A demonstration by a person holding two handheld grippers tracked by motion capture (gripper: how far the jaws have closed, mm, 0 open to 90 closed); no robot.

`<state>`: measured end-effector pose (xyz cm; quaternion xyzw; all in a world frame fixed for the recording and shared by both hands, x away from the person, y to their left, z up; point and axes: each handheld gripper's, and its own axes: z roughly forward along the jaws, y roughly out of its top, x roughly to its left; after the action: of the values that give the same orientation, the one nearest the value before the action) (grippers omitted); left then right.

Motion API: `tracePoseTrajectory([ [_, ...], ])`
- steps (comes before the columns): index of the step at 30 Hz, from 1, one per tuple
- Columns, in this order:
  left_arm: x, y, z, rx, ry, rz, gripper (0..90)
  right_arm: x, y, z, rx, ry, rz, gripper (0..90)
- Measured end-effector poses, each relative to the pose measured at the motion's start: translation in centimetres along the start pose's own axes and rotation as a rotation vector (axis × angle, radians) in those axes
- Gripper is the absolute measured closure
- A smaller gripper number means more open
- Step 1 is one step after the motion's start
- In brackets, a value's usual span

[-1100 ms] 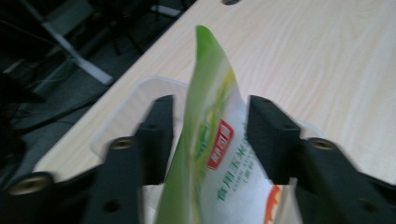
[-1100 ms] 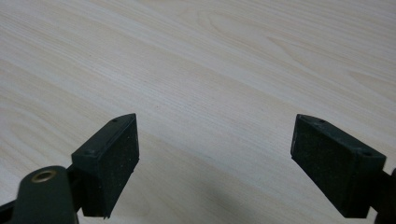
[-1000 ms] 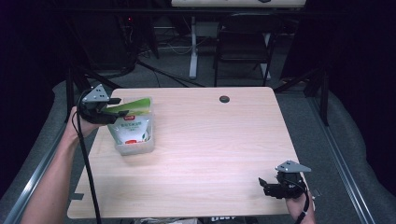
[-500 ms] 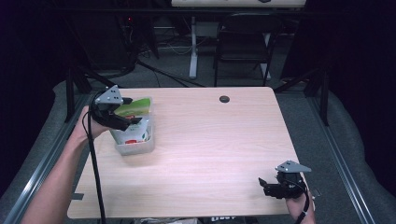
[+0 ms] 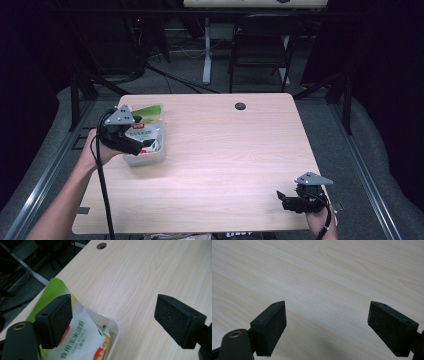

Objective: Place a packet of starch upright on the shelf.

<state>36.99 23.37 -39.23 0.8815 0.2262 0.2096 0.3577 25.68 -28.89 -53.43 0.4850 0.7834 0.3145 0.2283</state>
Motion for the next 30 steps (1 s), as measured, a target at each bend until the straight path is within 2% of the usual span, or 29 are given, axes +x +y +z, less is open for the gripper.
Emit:
tracePoseTrajectory([
  [3,-1.0,-0.7,0.0,0.002,0.005,-0.028,12.4,0.0,0.0,0.0,0.001,-0.001,-0.001,14.5],
  [6,-2.3,-1.9,-0.1,0.004,-0.011,-0.048,12.1,0.0,0.0,-0.1,0.002,-0.002,-0.007,14.5],
  [7,-2.3,-1.9,-0.1,0.004,-0.011,-0.048,11.9,0.0,0.0,-0.1,0.002,-0.002,-0.007,14.5],
  [10,-3.6,-3.1,-0.4,0.002,-0.014,-0.065,11.3,0.0,0.0,-0.1,0.001,0.001,-0.008,14.5],
  [14,-4.5,-4.0,-0.4,0.006,-0.014,-0.089,10.7,0.0,0.0,-0.1,0.001,0.003,-0.009,14.5],
  [19,-6.0,-6.1,-0.1,0.015,-0.011,-0.163,9.8,0.0,0.0,-0.1,0.003,0.003,-0.011,14.5],
  [21,-6.2,-6.4,0.0,0.018,-0.01,-0.171,9.6,0.0,0.0,-0.1,0.005,0.0,-0.012,14.5],
  [23,-6.9,-7.3,0.2,0.017,-0.009,-0.202,9.6,0.1,0.0,-0.1,-0.001,0.004,-0.01,14.5],
  [28,-7.7,-8.3,0.6,0.033,-0.012,-0.222,9.6,0.1,0.0,-0.1,-0.001,0.005,-0.01,14.5],
  [30,-8.1,-8.6,0.7,0.027,0.019,-0.22,9.9,0.1,0.0,-0.1,-0.002,0.005,-0.01,14.5],
])
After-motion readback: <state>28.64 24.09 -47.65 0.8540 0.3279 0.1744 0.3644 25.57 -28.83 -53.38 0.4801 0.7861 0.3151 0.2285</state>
